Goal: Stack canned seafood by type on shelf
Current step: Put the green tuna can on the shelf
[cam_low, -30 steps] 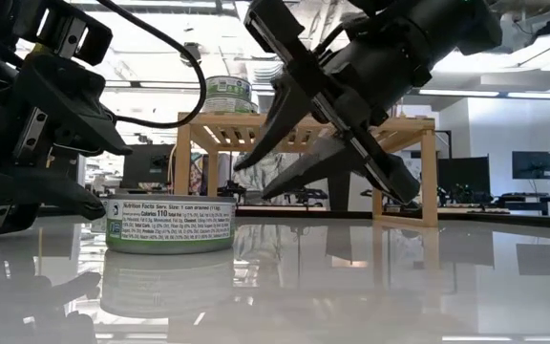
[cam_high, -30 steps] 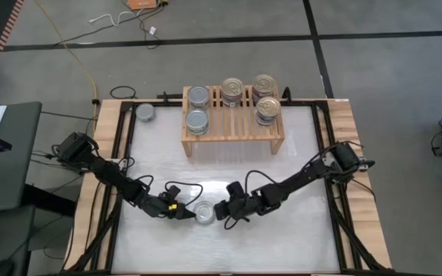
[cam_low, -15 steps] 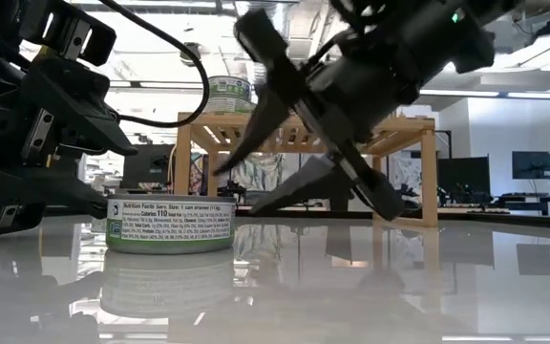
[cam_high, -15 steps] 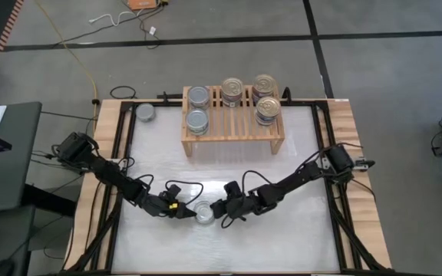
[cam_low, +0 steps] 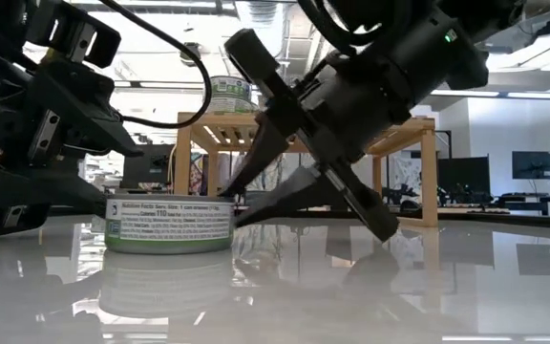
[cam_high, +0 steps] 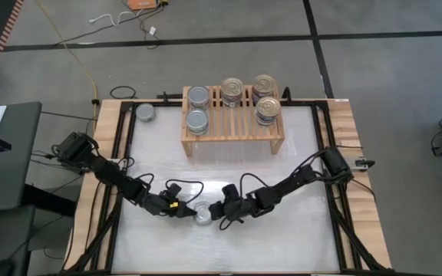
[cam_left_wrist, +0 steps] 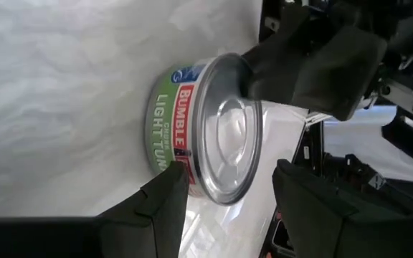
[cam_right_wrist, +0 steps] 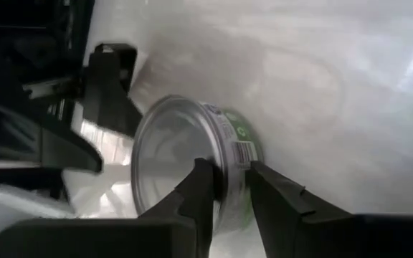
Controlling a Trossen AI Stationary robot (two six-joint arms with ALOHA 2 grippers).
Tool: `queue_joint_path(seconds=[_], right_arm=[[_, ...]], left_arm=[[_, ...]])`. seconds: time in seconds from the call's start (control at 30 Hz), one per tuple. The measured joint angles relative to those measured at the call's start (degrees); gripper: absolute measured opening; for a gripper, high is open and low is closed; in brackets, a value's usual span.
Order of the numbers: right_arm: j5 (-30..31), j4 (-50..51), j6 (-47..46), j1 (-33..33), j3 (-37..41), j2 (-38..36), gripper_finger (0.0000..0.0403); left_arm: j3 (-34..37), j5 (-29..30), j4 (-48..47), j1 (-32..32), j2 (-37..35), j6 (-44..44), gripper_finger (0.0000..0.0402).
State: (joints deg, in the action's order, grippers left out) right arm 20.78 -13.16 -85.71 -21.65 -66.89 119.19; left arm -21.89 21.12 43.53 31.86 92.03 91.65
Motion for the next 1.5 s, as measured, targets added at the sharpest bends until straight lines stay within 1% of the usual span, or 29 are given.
queue_joint_path(seconds=[0.13, 0.27, 0.47, 0.6, 0.7, 0.9, 1.5], right_arm=[[-3.4, -0.3, 0.2, 0.1, -0.8, 0.9, 0.0113], [-3.7, 0.4, 2.0, 0.4, -0.8, 0.4, 0.0111], [-3.8, 0.9, 2.2, 0.4, -0.8, 0.3, 0.0099], [-3.9, 1.1, 2.2, 0.4, -0.8, 0.3, 0.0095], [-4.3, 1.2, 2.2, 0.4, -0.8, 0.3, 0.0095], [-4.3, 1.4, 2.2, 0.4, -0.8, 0.3, 0.0094], [-4.2, 0.5, 1.6, 0.4, -0.7, 0.4, 0.0094]], left_arm=[[0.1, -0.3, 0.3, 0.0, 0.0, -0.7, 0.0194], [0.1, -0.3, 0.4, 0.0, 0.0, -0.5, 0.0194], [0.1, -0.6, 0.5, -0.1, -0.2, -0.6, 0.0194], [0.1, -4.1, -0.6, -0.2, -1.2, -1.2, 0.0194], [0.1, -5.6, -1.2, -0.1, -1.6, -1.2, 0.0194], [0.0, -5.8, -3.7, -0.1, -1.7, 1.6, 0.0194], [0.0, -5.8, -3.3, -0.1, -1.7, 1.0, 0.0194]])
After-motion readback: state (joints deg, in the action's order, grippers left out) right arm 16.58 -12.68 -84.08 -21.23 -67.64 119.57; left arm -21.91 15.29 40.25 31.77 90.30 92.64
